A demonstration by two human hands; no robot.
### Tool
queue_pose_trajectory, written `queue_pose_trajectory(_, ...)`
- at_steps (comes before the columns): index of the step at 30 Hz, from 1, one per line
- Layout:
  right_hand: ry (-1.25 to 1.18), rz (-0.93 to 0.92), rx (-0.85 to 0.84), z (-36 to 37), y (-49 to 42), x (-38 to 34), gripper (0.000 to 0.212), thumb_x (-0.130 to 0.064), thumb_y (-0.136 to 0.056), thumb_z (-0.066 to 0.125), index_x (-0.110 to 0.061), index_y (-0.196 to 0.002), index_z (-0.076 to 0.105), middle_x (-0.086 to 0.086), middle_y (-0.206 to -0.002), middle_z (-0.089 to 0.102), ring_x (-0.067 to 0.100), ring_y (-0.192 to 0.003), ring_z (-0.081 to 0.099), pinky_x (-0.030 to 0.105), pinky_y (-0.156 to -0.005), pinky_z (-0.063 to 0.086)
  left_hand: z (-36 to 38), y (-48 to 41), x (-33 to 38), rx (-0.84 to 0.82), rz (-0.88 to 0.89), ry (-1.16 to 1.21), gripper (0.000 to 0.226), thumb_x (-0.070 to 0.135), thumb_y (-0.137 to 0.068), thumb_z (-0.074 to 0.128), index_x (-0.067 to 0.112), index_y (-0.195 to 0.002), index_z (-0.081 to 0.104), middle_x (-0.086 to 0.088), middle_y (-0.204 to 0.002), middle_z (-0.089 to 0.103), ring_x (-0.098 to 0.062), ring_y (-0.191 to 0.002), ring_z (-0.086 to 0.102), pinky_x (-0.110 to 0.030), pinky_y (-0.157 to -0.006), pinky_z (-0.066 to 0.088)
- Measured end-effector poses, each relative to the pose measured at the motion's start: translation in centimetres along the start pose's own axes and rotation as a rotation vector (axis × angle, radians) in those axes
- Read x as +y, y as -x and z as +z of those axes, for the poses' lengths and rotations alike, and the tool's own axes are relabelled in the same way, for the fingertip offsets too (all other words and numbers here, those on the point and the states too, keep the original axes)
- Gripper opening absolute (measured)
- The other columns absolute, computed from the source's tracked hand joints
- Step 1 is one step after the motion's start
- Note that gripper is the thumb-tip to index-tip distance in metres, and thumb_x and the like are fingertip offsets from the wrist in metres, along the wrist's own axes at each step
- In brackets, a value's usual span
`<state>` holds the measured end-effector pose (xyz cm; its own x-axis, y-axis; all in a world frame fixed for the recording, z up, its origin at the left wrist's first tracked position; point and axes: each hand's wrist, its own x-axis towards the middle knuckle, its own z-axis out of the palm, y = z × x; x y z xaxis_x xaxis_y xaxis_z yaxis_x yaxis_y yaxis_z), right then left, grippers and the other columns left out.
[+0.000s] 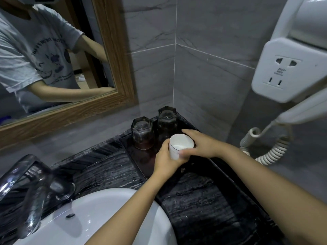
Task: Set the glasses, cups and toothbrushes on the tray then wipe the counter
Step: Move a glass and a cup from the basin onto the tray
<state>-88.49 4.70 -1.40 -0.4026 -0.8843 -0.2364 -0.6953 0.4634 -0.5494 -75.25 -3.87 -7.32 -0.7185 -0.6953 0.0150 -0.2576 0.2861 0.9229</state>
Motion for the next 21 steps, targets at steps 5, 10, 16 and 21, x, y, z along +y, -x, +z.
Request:
queue_pose_trajectory(5,-0.173,0.213,0.330,1.7,-0.5,2.1,0.048,-0.026,-0.099,0.040,-0.002,-0.140,0.038,0.017,-0.148,0.041,0.026,-0.137,0.038,0.029,-0.110,0.028,0.8,-1.6,-0.3,0.123,-0.061,0.026,0.072,0.024,-0.059,0.082,0.023,-0.122,0.047,0.013,-0.107,0.054,-0.010,-0.101,0.052,-0.025,-0.083,0.040)
queue_pose_trajectory(10,-0.411,0.226,0.379,3.4,-1.2,3.5,0.041,-0.011,-0.096,0.044,0.000,-0.135,0.045,0.017,-0.141,0.050,0.026,-0.131,0.046,0.032,-0.110,0.032,2.9,-2.7,-0.2,0.140,-0.065,0.008,0.075,0.025,-0.058,0.083,0.018,-0.123,0.044,0.005,-0.117,0.057,-0.017,-0.110,0.053,-0.024,-0.081,0.039)
queue_pose_trajectory(16,-0.702,0.294,0.509,4.1,-2.7,3.8,0.032,-0.001,-0.090,0.043,0.008,-0.118,0.056,0.026,-0.123,0.060,0.037,-0.118,0.054,0.037,-0.092,0.044,4.7,-3.8,-0.2,0.180,-0.110,-0.080,0.085,0.031,-0.054,0.085,0.008,-0.122,0.040,-0.010,-0.120,0.051,-0.025,-0.122,0.035,-0.033,-0.090,0.042)
queue_pose_trajectory(21,-0.728,0.241,0.516,4.6,-3.4,4.6,0.028,0.001,-0.093,0.042,0.000,-0.111,0.063,0.017,-0.116,0.066,0.029,-0.111,0.058,0.034,-0.092,0.045,4.9,-4.4,-0.2,0.167,-0.094,-0.128,0.087,0.030,-0.054,0.086,0.004,-0.122,0.040,-0.011,-0.120,0.051,-0.027,-0.121,0.033,-0.039,-0.094,0.043)
